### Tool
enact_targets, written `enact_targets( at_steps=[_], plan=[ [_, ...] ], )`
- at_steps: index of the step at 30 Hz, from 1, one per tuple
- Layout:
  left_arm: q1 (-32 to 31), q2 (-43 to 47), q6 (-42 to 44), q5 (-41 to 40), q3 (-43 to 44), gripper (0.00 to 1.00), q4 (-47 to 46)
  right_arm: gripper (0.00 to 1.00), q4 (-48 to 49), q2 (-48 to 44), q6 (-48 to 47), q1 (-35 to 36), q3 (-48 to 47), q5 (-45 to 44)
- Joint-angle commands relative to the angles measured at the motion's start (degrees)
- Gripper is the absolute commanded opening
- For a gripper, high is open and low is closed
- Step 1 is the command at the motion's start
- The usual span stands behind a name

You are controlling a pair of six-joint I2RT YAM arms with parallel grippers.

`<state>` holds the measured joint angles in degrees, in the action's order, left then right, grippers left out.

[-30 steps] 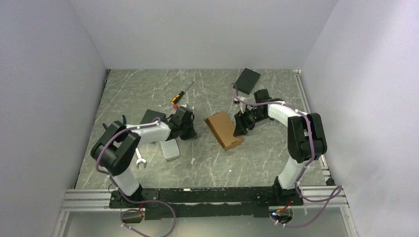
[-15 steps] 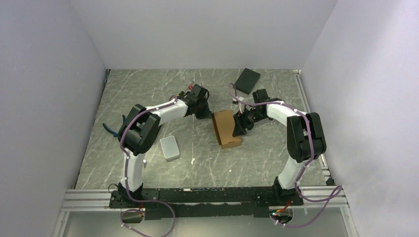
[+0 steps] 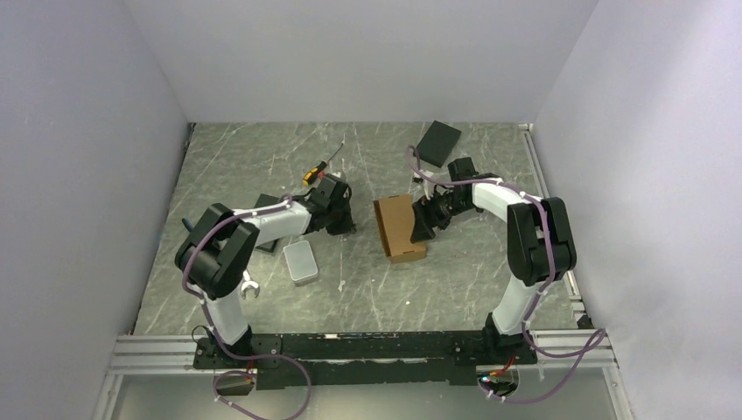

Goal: Fold the paper box

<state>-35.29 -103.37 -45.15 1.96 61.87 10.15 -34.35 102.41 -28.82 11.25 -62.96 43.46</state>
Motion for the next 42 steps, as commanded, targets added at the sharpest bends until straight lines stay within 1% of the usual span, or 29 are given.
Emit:
enact_targets(
  at_steps=[1,4,6,7,8,10,13,15,17,19,21,24,26,29,31,33,36,39,42],
  plan=[
    [1.2,4.2,2.9,2.4,-5.0,0.07,-10.5,0.81,2.0,-0.2,1.5,-2.4,0.0,-1.1],
    [1.5,4.9,4.1,3.8,-6.7,0.12,-13.8,0.87,3.8,-3.2,3.6,-5.4,0.8,3.5],
    [1.8,5.5,5.2,4.7,-7.8,0.19,-16.5,0.92,4.9,-4.8,4.3,-6.9,0.9,7.2],
    [1.9,5.6,5.8,4.8,-8.4,0.21,-18.6,0.94,6.1,-5.7,5.1,-7.7,1.2,8.9],
    [2.1,5.5,5.9,4.7,-8.9,0.22,-19.4,0.96,9.3,-6.3,8.0,-8.3,2.2,10.5],
    [3.0,4.1,5.3,5.0,-8.0,0.2,-19.3,0.99,17.7,-7.0,15.8,-9.1,4.4,11.5],
    [3.8,0.7,4.0,5.9,-4.8,0.15,-17.2,1.0,29.2,-5.0,26.7,-9.2,5.6,11.7],
    [4.0,-1.9,3.5,6.2,-1.9,0.08,-15.0,1.0,32.8,-1.7,33.0,-8.8,3.8,11.6],
    [3.9,-3.9,3.1,6.0,0.8,0.04,-12.9,0.99,33.9,1.4,36.7,-8.4,1.6,11.1],
    [4.0,-5.5,2.8,6.2,2.9,0.0,-11.4,0.96,36.0,4.1,39.8,-7.9,0.5,10.4],
    [4.0,-6.9,2.6,6.7,4.6,0.0,-10.8,0.92,37.6,6.0,42.9,-7.9,-0.1,10.5],
    [4.0,-9.2,2.2,8.3,6.6,0.0,-10.3,0.86,35.9,8.5,42.3,-7.4,-1.5,10.2],
    [4.0,-10.6,1.9,10.0,7.9,0.0,-11.2,0.78,35.0,9.5,41.5,-6.8,-1.8,9.8],
    [3.4,-12.9,1.3,14.8,11.4,0.0,-11.5,0.61,34.6,10.1,40.0,-5.0,-2.0,9.0],
    [1.9,-13.7,1.4,14.9,14.6,0.0,-9.4,0.49,33.0,9.9,39.5,-4.0,-1.8,8.0],
    [0.0,-14.4,2.1,13.2,18.7,0.0,-5.6,0.42,32.4,9.7,38.9,-3.2,-1.7,6.6],
    [-2.0,-16.0,2.3,9.8,23.7,0.0,-0.5,0.4,31.3,9.1,37.6,-2.4,-1.5,4.4],
    [-3.7,-17.4,2.7,3.7,28.3,0.0,6.8,0.4,31.1,8.5,37.2,-2.1,-1.0,3.5],
    [-4.2,-16.9,1.4,-1.0,28.7,0.0,10.5,0.45,30.4,7.7,36.2,-2.4,-1.1,2.9]
  ],
)
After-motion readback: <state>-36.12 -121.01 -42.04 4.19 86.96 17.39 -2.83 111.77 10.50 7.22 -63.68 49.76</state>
